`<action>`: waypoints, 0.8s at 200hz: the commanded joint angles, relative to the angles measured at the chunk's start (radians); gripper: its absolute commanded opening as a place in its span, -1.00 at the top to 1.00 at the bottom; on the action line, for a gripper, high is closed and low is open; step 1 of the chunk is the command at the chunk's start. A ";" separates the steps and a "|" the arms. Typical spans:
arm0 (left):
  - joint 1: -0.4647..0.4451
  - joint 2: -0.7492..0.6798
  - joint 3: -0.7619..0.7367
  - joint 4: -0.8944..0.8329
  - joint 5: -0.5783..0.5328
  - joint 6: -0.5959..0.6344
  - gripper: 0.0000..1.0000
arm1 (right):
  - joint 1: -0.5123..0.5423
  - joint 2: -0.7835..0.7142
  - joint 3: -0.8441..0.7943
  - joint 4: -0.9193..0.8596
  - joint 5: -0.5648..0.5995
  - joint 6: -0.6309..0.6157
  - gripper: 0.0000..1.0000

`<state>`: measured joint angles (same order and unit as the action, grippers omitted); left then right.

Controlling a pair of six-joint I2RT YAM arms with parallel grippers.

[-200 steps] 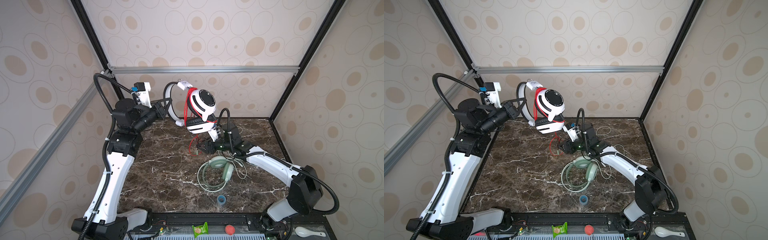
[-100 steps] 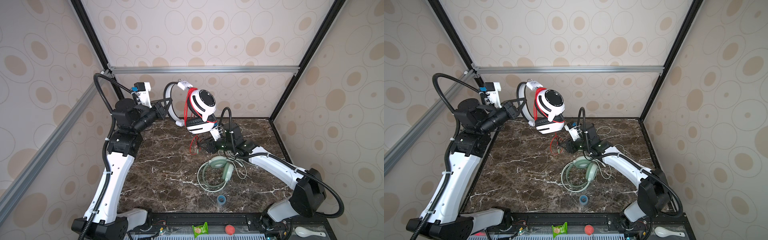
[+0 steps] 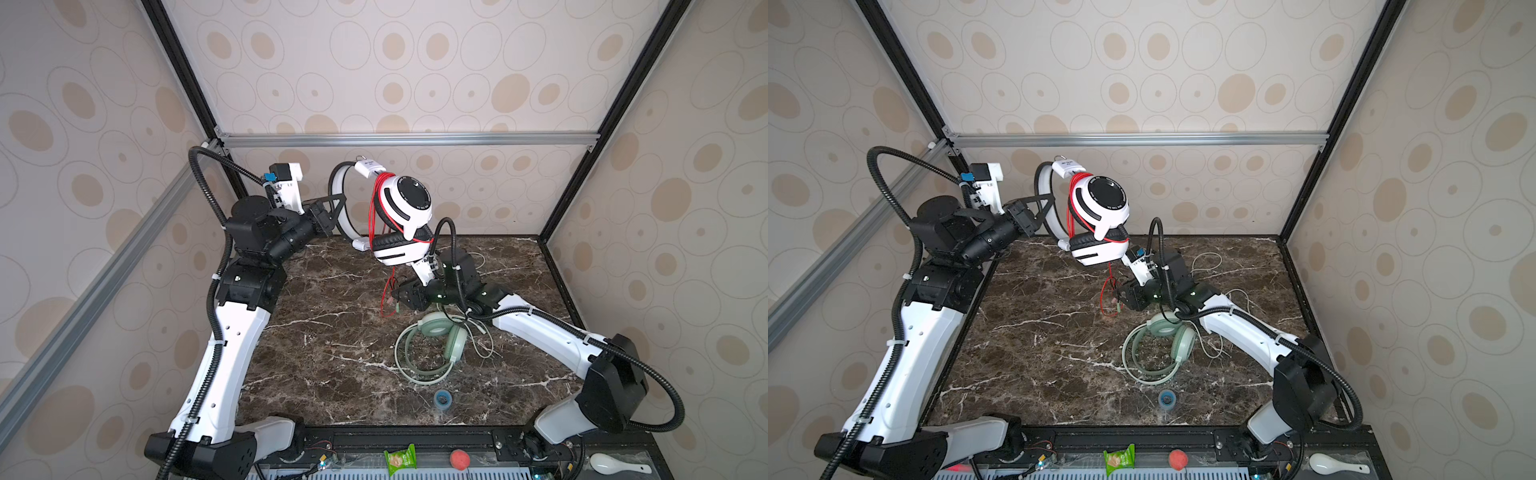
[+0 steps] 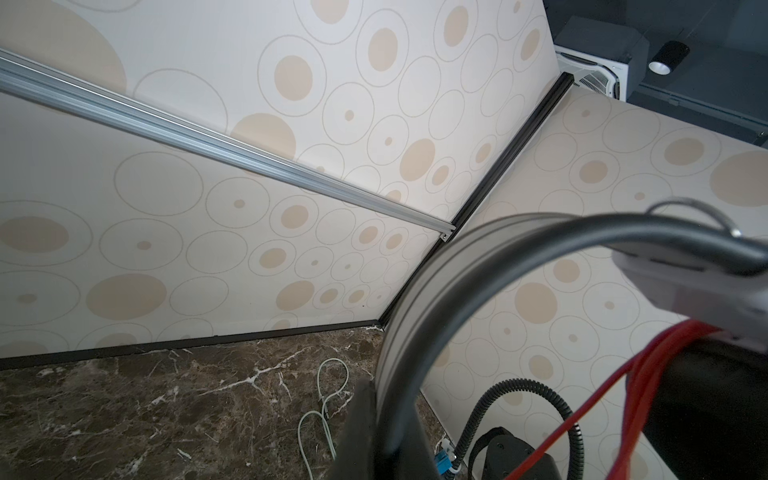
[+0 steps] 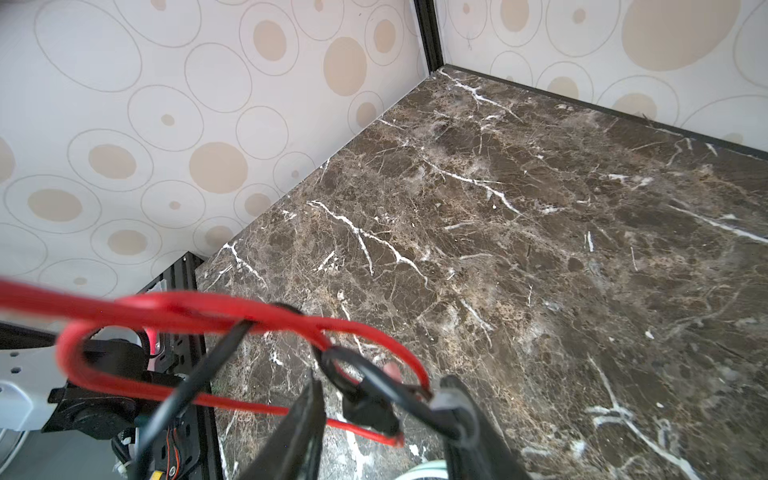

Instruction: Wrap the headphones

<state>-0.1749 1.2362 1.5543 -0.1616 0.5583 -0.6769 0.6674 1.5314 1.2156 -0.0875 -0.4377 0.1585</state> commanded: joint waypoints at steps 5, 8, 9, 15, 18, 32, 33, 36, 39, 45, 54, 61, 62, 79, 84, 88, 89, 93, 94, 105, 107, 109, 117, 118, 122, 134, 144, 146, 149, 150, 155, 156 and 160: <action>0.005 -0.015 0.023 0.104 0.011 -0.072 1.00 | 0.006 0.025 0.034 0.042 -0.037 0.004 0.13; 0.005 -0.015 0.023 0.107 0.011 -0.073 1.00 | 0.006 0.025 0.034 0.043 -0.039 0.004 0.15; 0.005 -0.015 0.022 0.108 0.011 -0.073 1.00 | 0.006 0.024 0.034 0.044 -0.039 0.004 0.15; 0.005 -0.015 0.022 0.111 0.009 -0.076 1.00 | 0.007 0.026 0.034 0.044 -0.043 0.005 0.16; 0.005 -0.015 0.022 0.111 0.009 -0.078 1.00 | 0.007 0.026 0.033 0.045 -0.044 0.004 0.17; 0.005 -0.015 0.021 0.111 0.007 -0.082 1.00 | 0.011 0.026 0.036 0.037 -0.043 -0.002 0.21; 0.005 -0.015 0.021 0.111 0.007 -0.082 1.00 | 0.012 0.026 0.036 0.036 -0.043 -0.003 0.21; 0.005 -0.015 0.021 0.112 0.007 -0.083 1.00 | 0.012 0.027 0.036 0.036 -0.042 -0.003 0.21; 0.005 -0.015 0.021 0.112 0.008 -0.083 1.00 | 0.012 0.026 0.036 0.036 -0.042 -0.003 0.22; 0.005 -0.016 0.020 0.112 0.009 -0.085 1.00 | 0.013 0.027 0.035 0.039 -0.042 -0.004 0.22; 0.005 -0.018 0.017 0.113 0.009 -0.088 1.00 | 0.013 0.031 0.033 0.044 -0.044 -0.001 0.22; 0.005 -0.020 0.014 0.115 0.007 -0.090 1.00 | 0.013 0.033 0.036 0.049 -0.046 0.000 0.22; 0.005 -0.020 0.014 0.115 0.008 -0.090 1.00 | 0.014 0.033 0.036 0.049 -0.047 0.000 0.22; 0.005 -0.020 0.007 0.115 0.008 -0.094 1.00 | 0.014 0.041 0.044 0.058 -0.056 0.003 0.22; 0.005 -0.020 0.008 0.115 0.008 -0.095 1.00 | 0.014 0.041 0.047 0.059 -0.057 0.003 0.22; 0.005 -0.020 0.009 0.115 0.007 -0.096 1.00 | 0.015 0.042 0.047 0.061 -0.057 0.003 0.22; 0.005 -0.020 0.008 0.114 0.007 -0.096 1.00 | 0.016 0.043 0.048 0.061 -0.057 0.003 0.22; 0.005 -0.020 0.006 0.116 0.009 -0.098 1.00 | 0.016 0.044 0.049 0.063 -0.055 0.002 0.22; 0.005 -0.020 0.006 0.117 0.009 -0.100 1.00 | 0.015 0.045 0.050 0.063 -0.054 0.002 0.22; 0.005 -0.020 0.004 0.125 0.011 -0.105 1.00 | 0.018 0.048 0.056 0.060 -0.045 0.001 0.22; 0.005 -0.021 0.003 0.125 0.012 -0.107 1.00 | 0.017 0.049 0.057 0.059 -0.043 0.000 0.22; 0.005 -0.021 0.002 0.127 0.012 -0.107 1.00 | 0.018 0.051 0.060 0.059 -0.042 -0.001 0.22; 0.005 -0.020 0.000 0.131 0.013 -0.114 1.00 | 0.018 0.057 0.066 0.054 -0.034 0.000 0.21; 0.005 -0.020 0.000 0.133 0.014 -0.113 1.00 | 0.019 0.058 0.067 0.054 -0.033 0.000 0.21; 0.005 -0.021 -0.001 0.135 0.015 -0.115 1.00 | 0.019 0.062 0.072 0.051 -0.030 0.000 0.21; 0.005 -0.020 -0.003 0.139 0.017 -0.121 1.00 | 0.021 0.074 0.083 0.049 -0.026 0.000 0.18; 0.005 -0.020 -0.002 0.138 0.017 -0.121 1.00 | 0.024 0.082 0.091 0.053 -0.023 0.001 0.18; 0.005 -0.020 -0.002 0.138 0.017 -0.122 1.00 | 0.024 0.083 0.091 0.055 -0.024 0.001 0.18; 0.005 -0.020 -0.001 0.140 0.017 -0.124 1.00 | 0.025 0.086 0.093 0.057 -0.023 0.000 0.18; 0.005 -0.020 -0.001 0.140 0.018 -0.125 1.00 | 0.025 0.086 0.093 0.058 -0.023 0.001 0.18; 0.005 -0.018 -0.002 0.141 0.018 -0.126 1.00 | 0.026 0.088 0.097 0.060 -0.021 0.001 0.18; 0.005 -0.018 -0.002 0.140 0.018 -0.126 1.00 | 0.026 0.088 0.097 0.060 -0.020 0.001 0.18; 0.005 -0.019 -0.002 0.143 0.018 -0.128 1.00 | 0.026 0.091 0.101 0.060 -0.018 0.001 0.18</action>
<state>-0.1749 1.2362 1.5368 -0.1173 0.5602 -0.7399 0.6819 1.6005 1.2797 -0.0505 -0.4690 0.1596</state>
